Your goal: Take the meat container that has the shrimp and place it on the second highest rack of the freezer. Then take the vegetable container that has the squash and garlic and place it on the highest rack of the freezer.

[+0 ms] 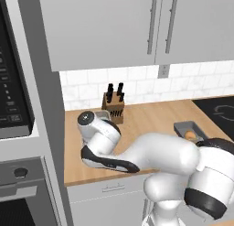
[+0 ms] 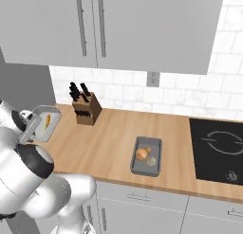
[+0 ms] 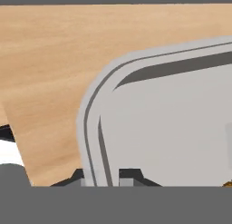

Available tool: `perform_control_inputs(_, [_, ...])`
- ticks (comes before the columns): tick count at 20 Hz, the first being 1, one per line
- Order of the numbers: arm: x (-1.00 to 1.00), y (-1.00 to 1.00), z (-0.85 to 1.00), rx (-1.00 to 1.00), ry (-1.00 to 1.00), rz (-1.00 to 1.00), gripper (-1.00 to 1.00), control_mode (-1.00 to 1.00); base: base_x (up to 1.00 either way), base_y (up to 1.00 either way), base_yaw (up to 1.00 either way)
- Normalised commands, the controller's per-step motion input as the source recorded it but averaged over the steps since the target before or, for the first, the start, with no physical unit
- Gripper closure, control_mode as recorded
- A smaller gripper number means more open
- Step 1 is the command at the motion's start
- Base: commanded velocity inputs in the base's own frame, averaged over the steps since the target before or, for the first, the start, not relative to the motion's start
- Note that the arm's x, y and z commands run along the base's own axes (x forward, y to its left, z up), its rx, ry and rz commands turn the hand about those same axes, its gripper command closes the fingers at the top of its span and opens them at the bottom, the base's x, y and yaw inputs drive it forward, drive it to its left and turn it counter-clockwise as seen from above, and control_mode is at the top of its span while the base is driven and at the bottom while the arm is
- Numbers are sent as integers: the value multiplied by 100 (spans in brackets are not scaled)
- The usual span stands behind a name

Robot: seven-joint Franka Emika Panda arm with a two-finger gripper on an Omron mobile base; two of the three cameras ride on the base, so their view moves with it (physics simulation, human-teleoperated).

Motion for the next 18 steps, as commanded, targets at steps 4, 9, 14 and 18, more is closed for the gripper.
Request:
perform_control_inputs(4, [-60, -77, 83, 0, -3, -3, 100, -100, 0, 0, 0])
perform_control_inputs(9, [-67, -74, 81, 0, 0, -5, 100, -100, 0, 0, 0])
perform_control_inputs(14, [-35, -82, 56, 0, 0, -11, 100, -100, 0, 0, 0])
perform_control_inputs(18, [-8, -97, 25, 0, 0, -5, 100, -100, 0, 0, 0])
